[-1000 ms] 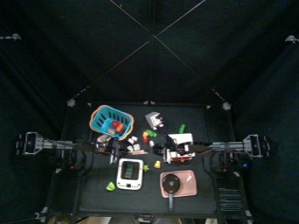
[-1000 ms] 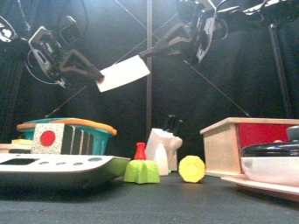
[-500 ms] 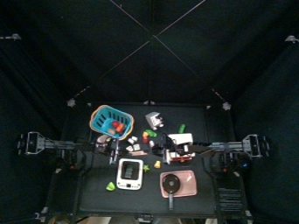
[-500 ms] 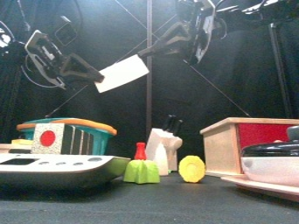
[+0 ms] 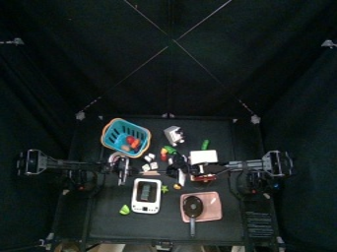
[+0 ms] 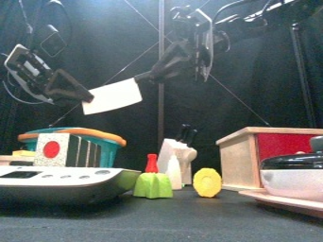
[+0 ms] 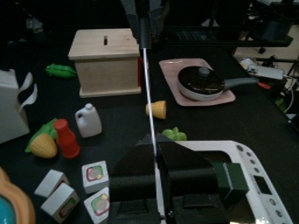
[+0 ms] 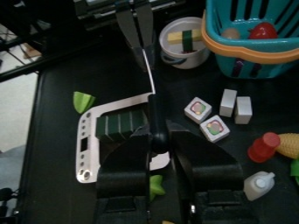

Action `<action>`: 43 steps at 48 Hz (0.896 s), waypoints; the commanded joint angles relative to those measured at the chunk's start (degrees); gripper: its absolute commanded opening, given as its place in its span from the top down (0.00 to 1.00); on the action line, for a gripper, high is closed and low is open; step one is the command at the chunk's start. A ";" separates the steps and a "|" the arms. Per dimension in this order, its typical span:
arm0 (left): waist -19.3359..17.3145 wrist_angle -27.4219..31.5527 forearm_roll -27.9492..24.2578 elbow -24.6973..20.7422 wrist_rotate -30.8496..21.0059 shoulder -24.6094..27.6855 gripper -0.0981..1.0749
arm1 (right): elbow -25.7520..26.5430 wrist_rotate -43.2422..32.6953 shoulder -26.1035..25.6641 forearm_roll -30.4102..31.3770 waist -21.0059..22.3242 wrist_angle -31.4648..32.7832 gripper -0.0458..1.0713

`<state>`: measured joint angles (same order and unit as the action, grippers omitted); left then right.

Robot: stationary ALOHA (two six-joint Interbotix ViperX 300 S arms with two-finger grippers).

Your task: Grab cleaver with other hand

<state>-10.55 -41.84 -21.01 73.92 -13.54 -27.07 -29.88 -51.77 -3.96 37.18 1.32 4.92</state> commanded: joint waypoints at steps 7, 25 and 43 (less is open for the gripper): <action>0.44 -4.39 0.97 -2.64 0.79 -1.05 0.74 | 2.64 -0.09 2.72 -0.70 -0.53 5.36 0.60; 0.88 -3.87 0.53 -0.53 0.70 -0.88 0.74 | 4.39 0.26 2.72 -0.70 -0.70 5.54 0.61; 3.43 -0.62 1.05 0.70 0.62 -0.62 0.74 | 4.31 0.35 1.58 -0.62 -0.97 5.62 0.61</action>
<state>-8.26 -42.63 -19.95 75.67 -12.92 -27.77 -27.77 -51.42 0.26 36.47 -0.09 10.81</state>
